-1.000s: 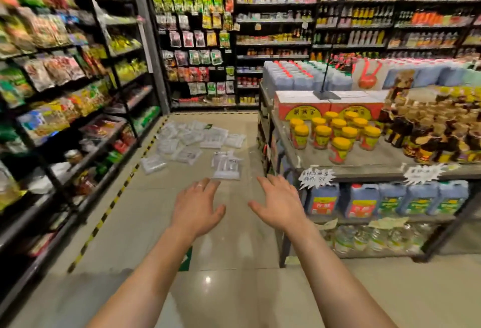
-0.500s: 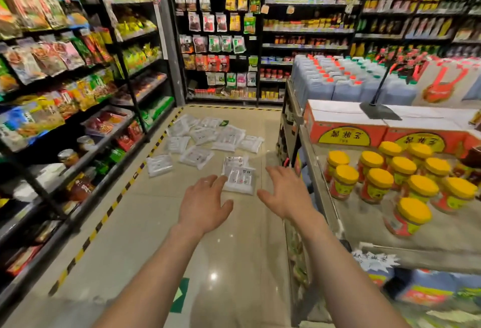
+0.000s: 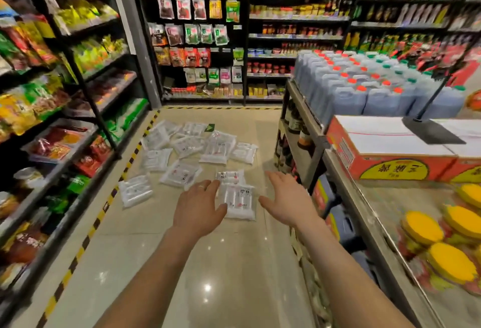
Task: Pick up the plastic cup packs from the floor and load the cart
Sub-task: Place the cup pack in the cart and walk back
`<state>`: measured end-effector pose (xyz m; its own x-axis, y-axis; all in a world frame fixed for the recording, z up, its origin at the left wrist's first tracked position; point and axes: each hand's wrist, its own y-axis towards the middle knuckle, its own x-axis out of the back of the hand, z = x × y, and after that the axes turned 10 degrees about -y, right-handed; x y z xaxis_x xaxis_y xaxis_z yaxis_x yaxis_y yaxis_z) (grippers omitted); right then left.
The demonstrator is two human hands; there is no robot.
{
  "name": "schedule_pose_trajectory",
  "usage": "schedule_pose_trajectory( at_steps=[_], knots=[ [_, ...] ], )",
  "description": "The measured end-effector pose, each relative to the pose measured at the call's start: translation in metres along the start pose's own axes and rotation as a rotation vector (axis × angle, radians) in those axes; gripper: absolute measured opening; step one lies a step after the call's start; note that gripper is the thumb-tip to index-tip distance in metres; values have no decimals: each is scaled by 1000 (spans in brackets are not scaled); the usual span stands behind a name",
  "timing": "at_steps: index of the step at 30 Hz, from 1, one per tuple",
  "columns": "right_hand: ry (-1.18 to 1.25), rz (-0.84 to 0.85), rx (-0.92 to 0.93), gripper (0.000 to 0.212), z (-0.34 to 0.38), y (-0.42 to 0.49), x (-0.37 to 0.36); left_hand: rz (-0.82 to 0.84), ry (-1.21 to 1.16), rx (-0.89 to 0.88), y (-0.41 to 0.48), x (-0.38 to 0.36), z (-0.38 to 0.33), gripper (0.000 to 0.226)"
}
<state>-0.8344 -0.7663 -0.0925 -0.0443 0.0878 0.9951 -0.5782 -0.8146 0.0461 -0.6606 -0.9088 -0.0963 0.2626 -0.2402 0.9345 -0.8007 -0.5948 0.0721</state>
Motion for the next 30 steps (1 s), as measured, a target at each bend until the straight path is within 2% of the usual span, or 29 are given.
schedule_pose_trajectory(
  at_steps=[6, 15, 21, 24, 30],
  knots=[
    [24, -34, -108, 71, 10, 124, -17, 62, 27, -86, 144, 5, 53, 63],
    [41, 38, -166, 64, -43, 300, -98, 169, 42, -95, 340, -63, 90, 71],
    [132, 161, -203, 74, -101, 428, -172, 263, 25, 0, 480, -138, 108, 76],
    [159, 193, -214, 72, -127, 480, -216, 282, -17, 64, 543, -184, 122, 69],
    [279, 358, -318, 78, -171, 549, -342, 327, -73, 250, 613, -293, 172, 78]
  ],
)
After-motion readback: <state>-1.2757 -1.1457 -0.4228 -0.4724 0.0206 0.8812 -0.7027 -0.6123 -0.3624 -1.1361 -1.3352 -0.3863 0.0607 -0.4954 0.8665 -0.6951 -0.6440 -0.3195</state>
